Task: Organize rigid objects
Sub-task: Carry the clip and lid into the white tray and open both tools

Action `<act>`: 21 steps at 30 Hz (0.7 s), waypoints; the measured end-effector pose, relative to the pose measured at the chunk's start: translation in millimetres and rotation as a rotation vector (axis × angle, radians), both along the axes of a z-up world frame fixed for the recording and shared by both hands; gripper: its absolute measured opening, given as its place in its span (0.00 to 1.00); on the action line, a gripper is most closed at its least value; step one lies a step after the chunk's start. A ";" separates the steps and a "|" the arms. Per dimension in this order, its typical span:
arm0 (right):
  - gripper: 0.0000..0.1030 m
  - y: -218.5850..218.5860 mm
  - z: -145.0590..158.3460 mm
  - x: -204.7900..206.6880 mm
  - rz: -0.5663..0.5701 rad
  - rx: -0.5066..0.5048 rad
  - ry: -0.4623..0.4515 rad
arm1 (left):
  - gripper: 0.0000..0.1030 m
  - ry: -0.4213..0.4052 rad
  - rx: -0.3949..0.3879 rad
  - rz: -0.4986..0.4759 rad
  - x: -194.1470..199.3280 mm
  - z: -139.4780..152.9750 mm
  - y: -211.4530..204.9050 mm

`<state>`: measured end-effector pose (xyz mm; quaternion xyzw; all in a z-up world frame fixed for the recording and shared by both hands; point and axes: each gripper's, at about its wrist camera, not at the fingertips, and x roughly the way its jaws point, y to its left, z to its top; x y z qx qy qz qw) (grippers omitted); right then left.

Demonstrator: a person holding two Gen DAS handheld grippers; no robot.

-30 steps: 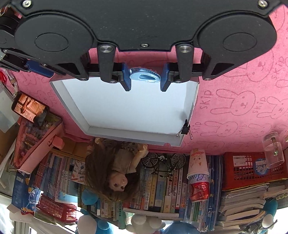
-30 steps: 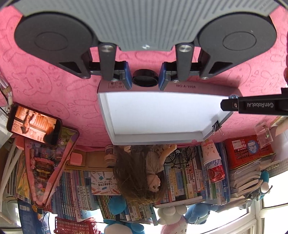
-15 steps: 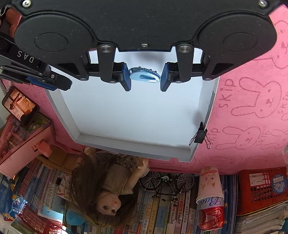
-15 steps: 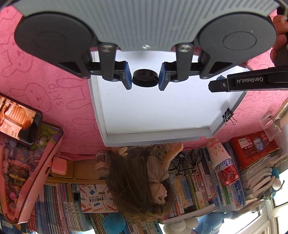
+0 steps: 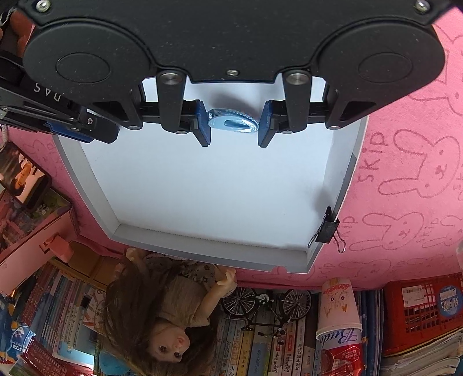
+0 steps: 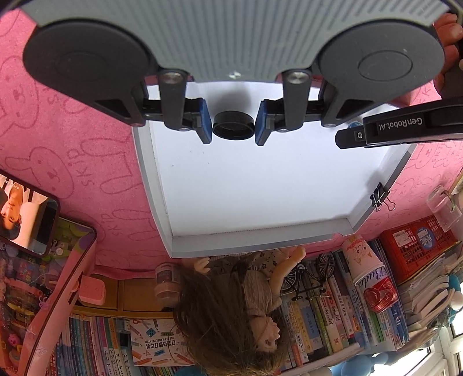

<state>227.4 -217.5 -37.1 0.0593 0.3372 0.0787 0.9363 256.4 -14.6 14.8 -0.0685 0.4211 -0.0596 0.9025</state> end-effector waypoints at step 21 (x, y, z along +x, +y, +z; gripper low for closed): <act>0.49 1.6 -3.9 -0.6 0.003 -0.022 0.011 | 0.47 -0.014 0.043 -0.005 -5.5 0.3 -4.3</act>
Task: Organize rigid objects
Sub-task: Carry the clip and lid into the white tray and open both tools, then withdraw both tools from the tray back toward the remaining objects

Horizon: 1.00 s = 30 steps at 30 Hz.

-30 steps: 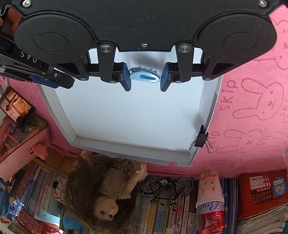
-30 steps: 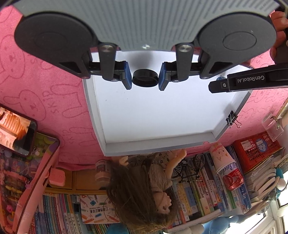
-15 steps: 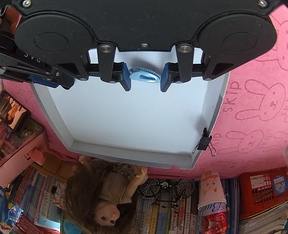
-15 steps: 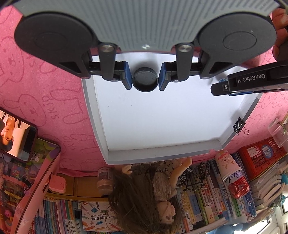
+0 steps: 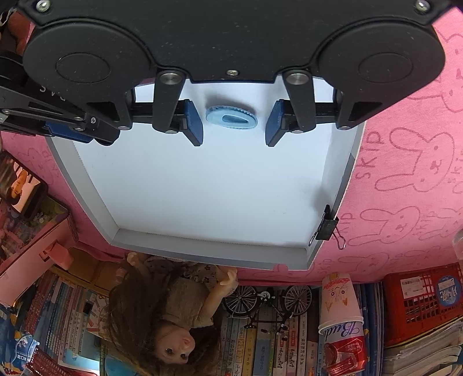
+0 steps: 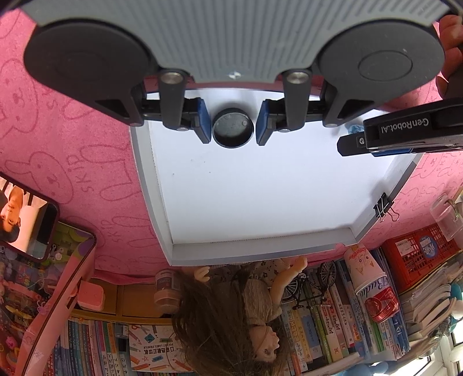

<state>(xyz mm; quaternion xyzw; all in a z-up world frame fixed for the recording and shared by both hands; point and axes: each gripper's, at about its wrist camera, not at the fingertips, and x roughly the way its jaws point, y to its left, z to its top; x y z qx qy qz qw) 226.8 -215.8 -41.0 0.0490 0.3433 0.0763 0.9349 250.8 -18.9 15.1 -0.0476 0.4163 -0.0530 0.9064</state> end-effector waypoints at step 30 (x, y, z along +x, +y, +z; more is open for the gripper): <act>0.77 7.6 32.0 -87.9 0.043 -0.096 -0.201 | 0.61 -0.164 -0.066 -0.040 -101.7 37.3 23.5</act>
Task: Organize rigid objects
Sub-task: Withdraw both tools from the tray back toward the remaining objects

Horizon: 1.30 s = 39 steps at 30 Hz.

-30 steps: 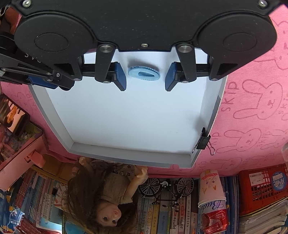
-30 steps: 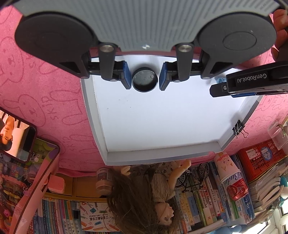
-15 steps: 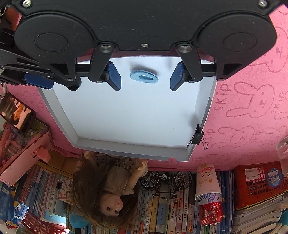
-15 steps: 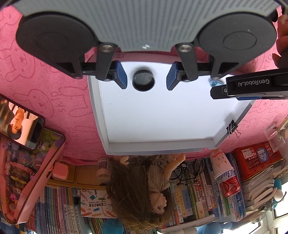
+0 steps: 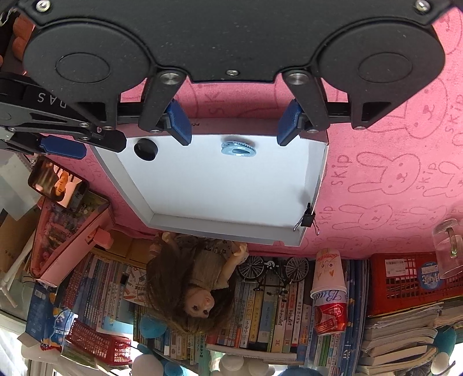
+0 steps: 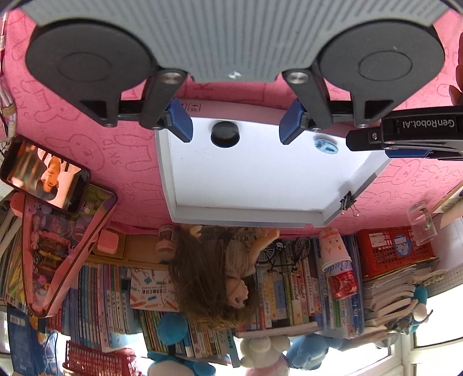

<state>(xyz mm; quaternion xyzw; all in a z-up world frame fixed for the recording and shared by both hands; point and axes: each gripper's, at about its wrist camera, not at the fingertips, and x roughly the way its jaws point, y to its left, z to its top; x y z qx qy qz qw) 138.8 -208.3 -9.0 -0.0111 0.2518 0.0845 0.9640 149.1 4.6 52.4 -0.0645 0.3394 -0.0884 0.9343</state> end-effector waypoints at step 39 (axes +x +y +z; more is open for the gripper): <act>0.85 -19.5 -82.9 -127.9 -0.125 0.043 -0.188 | 0.67 -0.234 0.106 0.026 -159.3 -52.8 22.3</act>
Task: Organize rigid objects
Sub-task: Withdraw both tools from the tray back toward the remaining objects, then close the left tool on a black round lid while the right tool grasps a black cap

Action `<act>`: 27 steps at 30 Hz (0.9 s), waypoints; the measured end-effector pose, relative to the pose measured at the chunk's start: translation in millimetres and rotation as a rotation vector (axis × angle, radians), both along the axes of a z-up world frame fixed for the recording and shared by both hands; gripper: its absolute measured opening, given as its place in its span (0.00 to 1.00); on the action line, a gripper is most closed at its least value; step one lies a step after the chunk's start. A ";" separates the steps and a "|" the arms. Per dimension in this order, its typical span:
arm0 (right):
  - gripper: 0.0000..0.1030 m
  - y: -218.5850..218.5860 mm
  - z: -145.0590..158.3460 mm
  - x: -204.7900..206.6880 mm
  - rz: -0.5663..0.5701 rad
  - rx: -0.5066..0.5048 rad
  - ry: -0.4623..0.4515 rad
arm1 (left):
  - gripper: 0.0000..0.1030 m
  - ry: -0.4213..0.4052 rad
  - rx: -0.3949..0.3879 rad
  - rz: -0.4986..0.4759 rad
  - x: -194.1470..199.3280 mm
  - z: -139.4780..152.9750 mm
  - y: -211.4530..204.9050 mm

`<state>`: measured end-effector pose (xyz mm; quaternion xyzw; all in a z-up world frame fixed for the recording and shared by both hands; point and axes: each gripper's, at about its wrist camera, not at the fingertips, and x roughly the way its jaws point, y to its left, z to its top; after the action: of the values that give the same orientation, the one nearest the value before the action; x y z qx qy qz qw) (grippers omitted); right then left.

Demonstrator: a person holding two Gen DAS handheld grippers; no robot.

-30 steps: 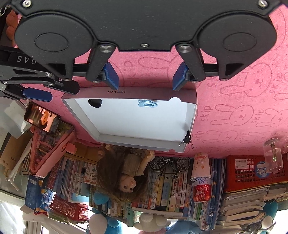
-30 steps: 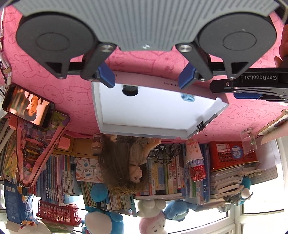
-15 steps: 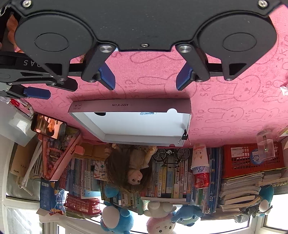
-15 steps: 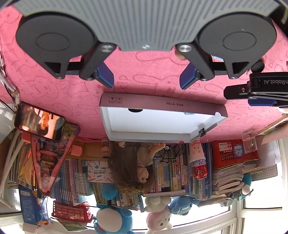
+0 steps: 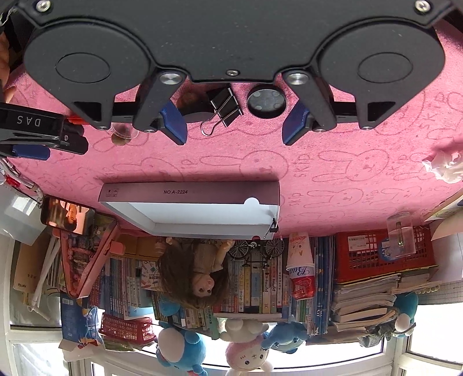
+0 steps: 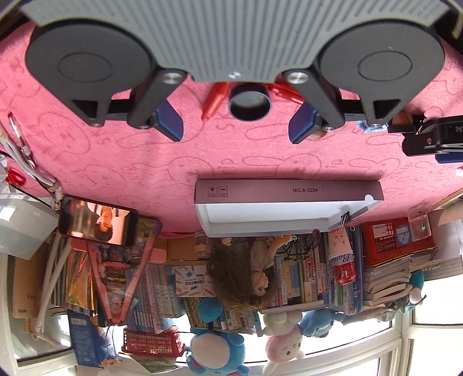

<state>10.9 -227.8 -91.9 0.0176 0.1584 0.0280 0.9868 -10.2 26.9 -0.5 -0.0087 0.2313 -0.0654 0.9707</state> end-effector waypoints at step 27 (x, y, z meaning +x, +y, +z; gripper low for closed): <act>0.36 14.1 -9.3 -15.9 0.037 -0.072 -0.018 | 0.40 0.033 0.008 0.076 -14.8 -14.9 22.6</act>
<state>-5.0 -213.6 -101.2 -0.0210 0.1505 0.0409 0.9875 -24.9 49.5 -15.4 -0.0144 0.2469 -0.0275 0.9685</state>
